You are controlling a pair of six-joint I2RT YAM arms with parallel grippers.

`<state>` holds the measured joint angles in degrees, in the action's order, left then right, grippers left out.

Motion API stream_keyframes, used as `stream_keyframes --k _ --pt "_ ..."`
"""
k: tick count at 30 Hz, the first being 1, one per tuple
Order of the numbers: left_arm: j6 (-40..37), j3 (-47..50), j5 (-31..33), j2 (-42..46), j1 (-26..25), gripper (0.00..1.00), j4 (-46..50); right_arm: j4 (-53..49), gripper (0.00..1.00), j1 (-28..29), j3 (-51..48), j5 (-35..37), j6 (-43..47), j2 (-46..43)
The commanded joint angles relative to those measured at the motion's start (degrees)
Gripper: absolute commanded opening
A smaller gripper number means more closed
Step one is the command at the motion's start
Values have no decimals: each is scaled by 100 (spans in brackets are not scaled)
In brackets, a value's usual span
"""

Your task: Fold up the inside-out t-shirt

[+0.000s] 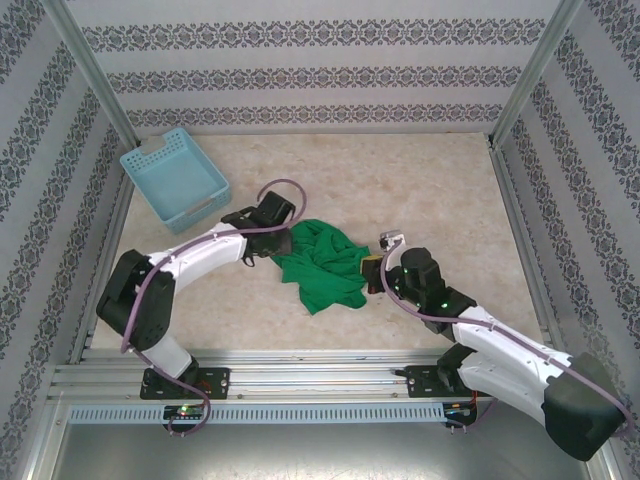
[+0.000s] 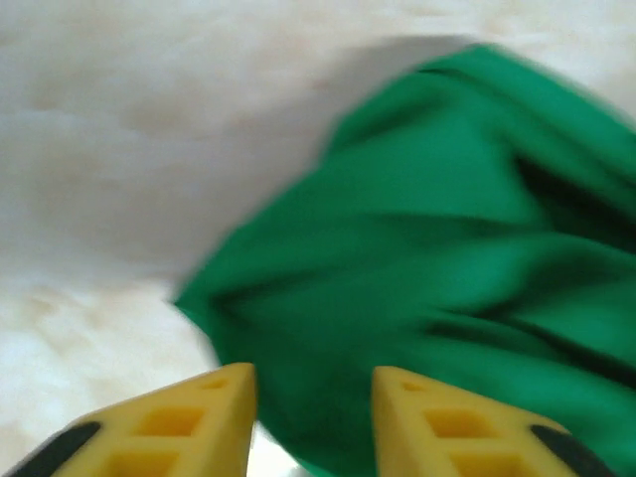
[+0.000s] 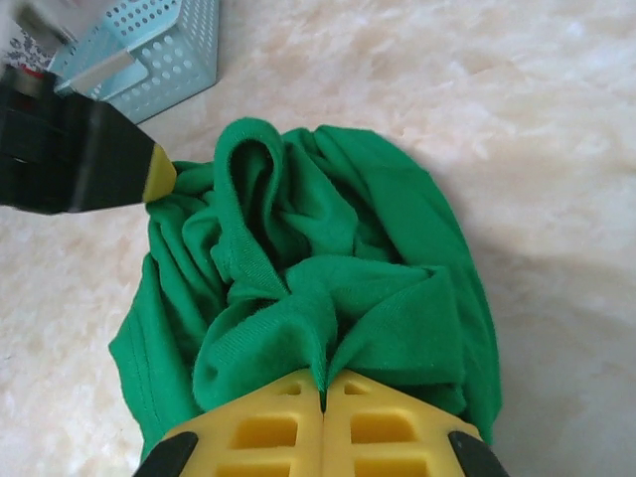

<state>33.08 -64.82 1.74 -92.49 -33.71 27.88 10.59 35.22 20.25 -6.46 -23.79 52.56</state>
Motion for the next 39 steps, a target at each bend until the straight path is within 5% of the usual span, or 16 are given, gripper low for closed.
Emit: stream_keyframes --k 1,6,10,20,28,33,39 --pt "140 -770 -356 118 -489 41 611 415 0 195 -21 -26 -44 54" --pt "317 -1325 -410 -357 -984 53 705 544 0 365 -20 -48 94 59" --pt "314 -1675 -381 -909 -1014 52 905 449 0 438 -12 -29 143 40" --pt "217 -1820 -229 -1001 -867 3 1059 -29 0 459 -210 727 190 -321" --pt "-43 -1656 -322 432 -119 0 825 -714 0 409 -187 1261 377 -632" --pt "169 -1297 -1284 1645 924 0 -57 -1082 0 301 -237 1854 219 -780" --pt "229 -1128 -1910 1515 1228 0 -145 -987 0 95 -266 1619 59 -664"
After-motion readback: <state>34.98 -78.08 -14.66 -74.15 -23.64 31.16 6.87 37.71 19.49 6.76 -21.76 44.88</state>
